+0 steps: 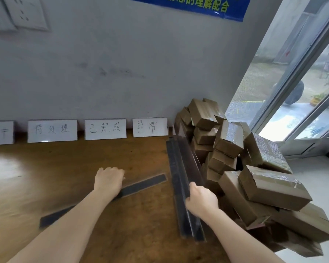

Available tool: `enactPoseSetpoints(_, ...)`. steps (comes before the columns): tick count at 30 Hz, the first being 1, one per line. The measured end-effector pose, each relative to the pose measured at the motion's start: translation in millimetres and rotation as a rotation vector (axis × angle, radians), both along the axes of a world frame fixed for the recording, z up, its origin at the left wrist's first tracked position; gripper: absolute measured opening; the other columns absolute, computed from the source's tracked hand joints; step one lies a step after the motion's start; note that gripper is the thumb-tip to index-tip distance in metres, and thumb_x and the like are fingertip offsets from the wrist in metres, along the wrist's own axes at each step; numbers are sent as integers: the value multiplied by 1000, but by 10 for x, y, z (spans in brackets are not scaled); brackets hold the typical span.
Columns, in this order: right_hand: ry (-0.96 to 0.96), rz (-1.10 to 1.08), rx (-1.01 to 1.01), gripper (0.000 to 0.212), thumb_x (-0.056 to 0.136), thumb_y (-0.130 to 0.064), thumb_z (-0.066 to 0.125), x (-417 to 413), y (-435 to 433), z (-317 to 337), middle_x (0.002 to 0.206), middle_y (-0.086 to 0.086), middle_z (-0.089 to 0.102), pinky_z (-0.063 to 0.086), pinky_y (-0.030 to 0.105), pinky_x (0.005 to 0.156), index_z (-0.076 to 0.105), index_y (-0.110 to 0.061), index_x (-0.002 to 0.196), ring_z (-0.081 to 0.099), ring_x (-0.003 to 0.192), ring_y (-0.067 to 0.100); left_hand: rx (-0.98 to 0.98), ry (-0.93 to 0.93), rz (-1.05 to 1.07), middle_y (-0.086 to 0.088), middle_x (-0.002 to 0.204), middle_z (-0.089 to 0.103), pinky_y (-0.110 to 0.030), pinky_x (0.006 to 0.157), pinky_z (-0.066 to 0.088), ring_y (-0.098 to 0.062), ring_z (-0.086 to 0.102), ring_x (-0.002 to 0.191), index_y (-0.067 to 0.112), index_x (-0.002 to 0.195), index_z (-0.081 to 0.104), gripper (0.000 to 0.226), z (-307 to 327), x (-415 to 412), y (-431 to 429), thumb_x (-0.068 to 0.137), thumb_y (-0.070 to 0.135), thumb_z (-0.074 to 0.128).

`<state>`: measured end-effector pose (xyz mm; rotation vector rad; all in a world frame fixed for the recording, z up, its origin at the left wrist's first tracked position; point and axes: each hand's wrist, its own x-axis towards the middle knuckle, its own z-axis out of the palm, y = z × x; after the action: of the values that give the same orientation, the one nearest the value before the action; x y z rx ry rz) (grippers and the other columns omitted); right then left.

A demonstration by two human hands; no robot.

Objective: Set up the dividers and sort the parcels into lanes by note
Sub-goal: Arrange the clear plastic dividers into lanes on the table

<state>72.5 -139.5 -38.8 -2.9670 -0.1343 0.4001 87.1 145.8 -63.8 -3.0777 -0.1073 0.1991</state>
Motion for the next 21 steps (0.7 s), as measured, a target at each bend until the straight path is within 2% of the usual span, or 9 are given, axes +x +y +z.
enactPoseSetpoints(3, 17, 7, 46, 50, 98, -28, 53, -53, 166, -42, 119, -4, 64, 56, 25, 82, 37, -19, 144, 66, 100, 15, -110, 68, 71, 1, 115, 65, -32, 73, 46, -21, 63, 100, 22, 133, 50, 35, -86, -102, 311, 98, 19, 46)
enactPoseSetpoints(5, 19, 0, 73, 55, 99, -30, 51, -108, 290, -87, 123, -5, 64, 57, 26, 84, 31, -20, 149, 67, 102, 15, -125, 129, 146, 1, 121, 64, -31, 72, 50, -21, 63, 103, 25, 136, 48, 42, -126, -212, 573, 96, 13, 43)
enactPoseSetpoints(8, -42, -34, 90, 53, 101, -31, 47, -167, 434, -119, 119, -5, 66, 57, 25, 80, 30, -20, 149, 68, 98, 14, -122, 222, 216, 4, 95, 63, -30, 68, 52, -19, 63, 89, 22, 105, 62, 25, -166, -346, 887, 93, 12, 44)
enactPoseSetpoints(11, -91, -26, 123, 45, 102, -30, 45, -243, 624, -132, 115, -5, 67, 57, 25, 79, 37, -21, 145, 68, 95, 14, -155, 269, 229, 7, 77, 56, -30, 64, 52, -17, 61, 79, 22, 82, 60, 18, -150, -445, 1099, 91, 13, 47)
enactPoseSetpoints(13, -102, -12, 145, 43, 102, -30, 44, -322, 745, -134, 117, -5, 66, 55, 24, 81, 39, -21, 144, 67, 98, 14, -201, 252, 248, 7, 74, 56, -29, 61, 51, -17, 62, 77, 23, 76, 56, 19, -134, -525, 1143, 91, 14, 50)
enactPoseSetpoints(18, -118, 30, 178, 44, 102, -32, 45, -577, 952, -205, 121, -5, 66, 54, 22, 83, 42, -21, 144, 67, 102, 13, -314, 64, 405, 3, 85, 63, -34, 67, 59, -17, 62, 76, 19, 92, 62, 12, -153, -894, 1101, 95, 17, 50)
enactPoseSetpoints(21, -118, 83, 194, 45, 102, -32, 44, -757, 1040, -240, 120, -5, 67, 53, 21, 80, 42, -20, 145, 68, 101, 13, -386, 11, 453, -1, 107, 67, -32, 64, 55, -18, 63, 84, 17, 109, 62, 23, -146, -1128, 1070, 97, 11, 43)
